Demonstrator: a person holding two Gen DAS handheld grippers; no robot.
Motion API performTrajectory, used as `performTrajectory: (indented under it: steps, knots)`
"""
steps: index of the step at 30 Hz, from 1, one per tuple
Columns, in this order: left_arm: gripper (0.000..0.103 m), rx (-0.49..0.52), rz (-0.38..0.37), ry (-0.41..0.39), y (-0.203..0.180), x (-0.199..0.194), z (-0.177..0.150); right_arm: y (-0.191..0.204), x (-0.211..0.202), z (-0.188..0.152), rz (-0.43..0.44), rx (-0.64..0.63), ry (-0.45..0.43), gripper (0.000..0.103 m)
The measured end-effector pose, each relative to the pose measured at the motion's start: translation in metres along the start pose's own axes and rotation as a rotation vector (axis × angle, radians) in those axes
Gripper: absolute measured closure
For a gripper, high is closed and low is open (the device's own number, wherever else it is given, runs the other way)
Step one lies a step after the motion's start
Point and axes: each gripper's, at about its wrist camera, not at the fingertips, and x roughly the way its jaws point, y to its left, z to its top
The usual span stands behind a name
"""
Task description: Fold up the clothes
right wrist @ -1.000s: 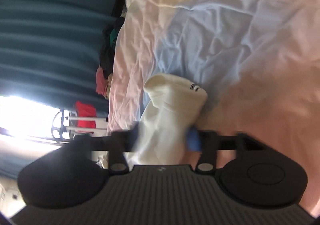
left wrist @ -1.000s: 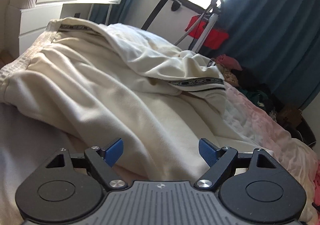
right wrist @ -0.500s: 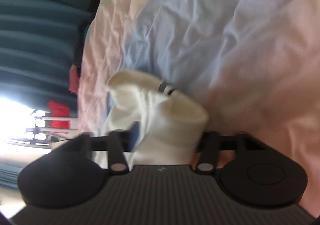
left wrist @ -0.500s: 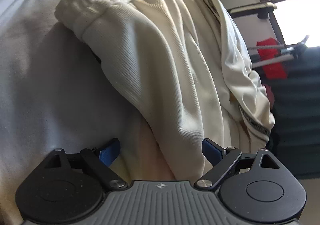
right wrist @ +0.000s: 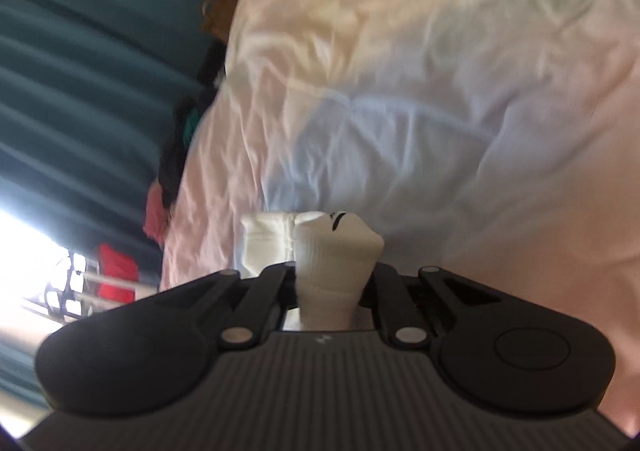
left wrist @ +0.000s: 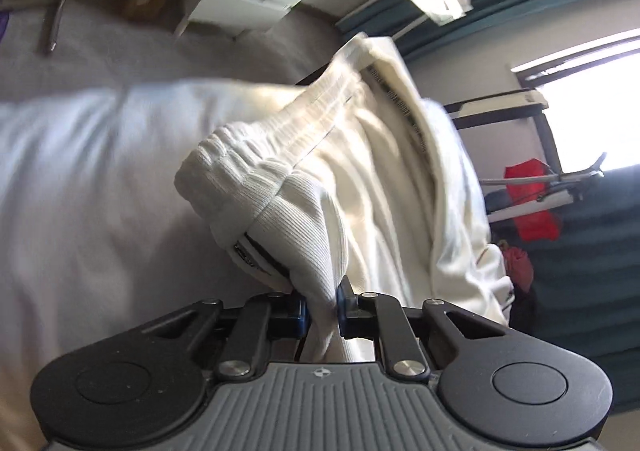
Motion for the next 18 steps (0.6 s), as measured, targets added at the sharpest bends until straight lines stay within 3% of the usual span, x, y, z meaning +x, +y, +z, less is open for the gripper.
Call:
performTrajectory:
  steps: [5,10,13,16,18]
  knots:
    - [0.089,0.038,0.003,0.004,-0.001,-0.035,0.02,-0.005,-0.02,0.008,-0.072,0.023,-0.086,0.095]
    - [0.088,0.077,0.095,0.067,0.026,-0.037,0.02,-0.025,-0.019,0.006,-0.221,0.081,-0.037,0.095]
    - [0.086,0.117,0.117,0.088,0.045,-0.025,0.013,-0.027,-0.019,0.007,-0.248,0.06,-0.021,0.093]
    - [0.073,0.22,0.138,0.046,0.039,-0.034,0.003,-0.022,-0.025,0.006,-0.254,0.027,-0.033,0.087]
    - [0.058,0.296,0.153,0.011,0.032,-0.042,-0.004,-0.018,-0.032,0.005,-0.266,-0.002,-0.06,0.076]
